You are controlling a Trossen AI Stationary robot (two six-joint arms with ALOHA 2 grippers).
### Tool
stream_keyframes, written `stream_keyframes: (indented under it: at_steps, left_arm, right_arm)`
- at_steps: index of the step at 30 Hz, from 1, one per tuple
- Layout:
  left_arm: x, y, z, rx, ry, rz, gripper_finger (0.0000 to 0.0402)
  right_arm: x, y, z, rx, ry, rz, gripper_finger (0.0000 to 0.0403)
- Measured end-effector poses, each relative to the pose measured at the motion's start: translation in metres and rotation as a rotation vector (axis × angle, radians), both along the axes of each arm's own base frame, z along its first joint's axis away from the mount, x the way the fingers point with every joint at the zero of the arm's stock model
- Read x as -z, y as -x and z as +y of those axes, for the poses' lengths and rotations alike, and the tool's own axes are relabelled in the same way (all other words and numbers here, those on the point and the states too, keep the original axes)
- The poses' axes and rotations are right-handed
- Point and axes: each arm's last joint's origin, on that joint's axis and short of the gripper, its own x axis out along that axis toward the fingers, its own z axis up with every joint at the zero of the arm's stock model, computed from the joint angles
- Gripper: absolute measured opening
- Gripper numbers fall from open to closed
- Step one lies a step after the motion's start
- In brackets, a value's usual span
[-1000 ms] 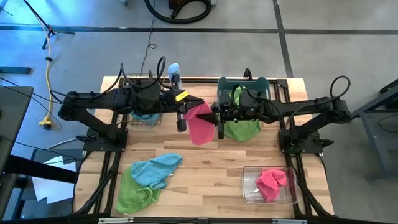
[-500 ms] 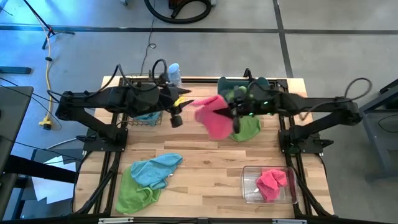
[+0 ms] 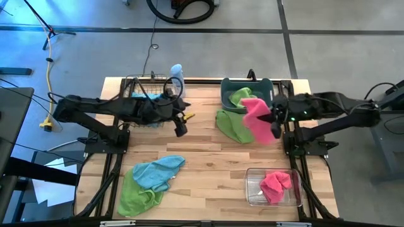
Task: Sort microfiber towel by color & place in baskets
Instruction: Put the pink towel into the transparent bin
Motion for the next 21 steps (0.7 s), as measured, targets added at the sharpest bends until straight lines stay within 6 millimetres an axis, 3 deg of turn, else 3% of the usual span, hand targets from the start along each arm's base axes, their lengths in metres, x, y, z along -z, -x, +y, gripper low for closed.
stream_keyframes:
  at_steps: [5,10,17,21]
  left_arm:
    - [0.016,-0.004,-0.002,-0.001,0.055,-0.059,0.0196]
    - [0.018,-0.004,-0.002,-0.004,0.055,-0.052,0.0195]
    - [0.018,-0.004,-0.001,0.002,0.032,-0.042,0.0195]
    - [0.018,-0.004,-0.001,0.002,0.032,-0.042,0.0195]
  right_arm:
    - [0.003,0.023,0.007,0.051,-0.027,0.042,0.0000]
    - [0.001,0.028,0.010,0.093,-0.045,0.000,0.0000]
    - [-0.008,0.002,0.029,-0.068,-0.209,-0.105,0.0000]
    - [-0.002,-0.014,0.053,-0.230,-0.383,-0.029,0.0000]
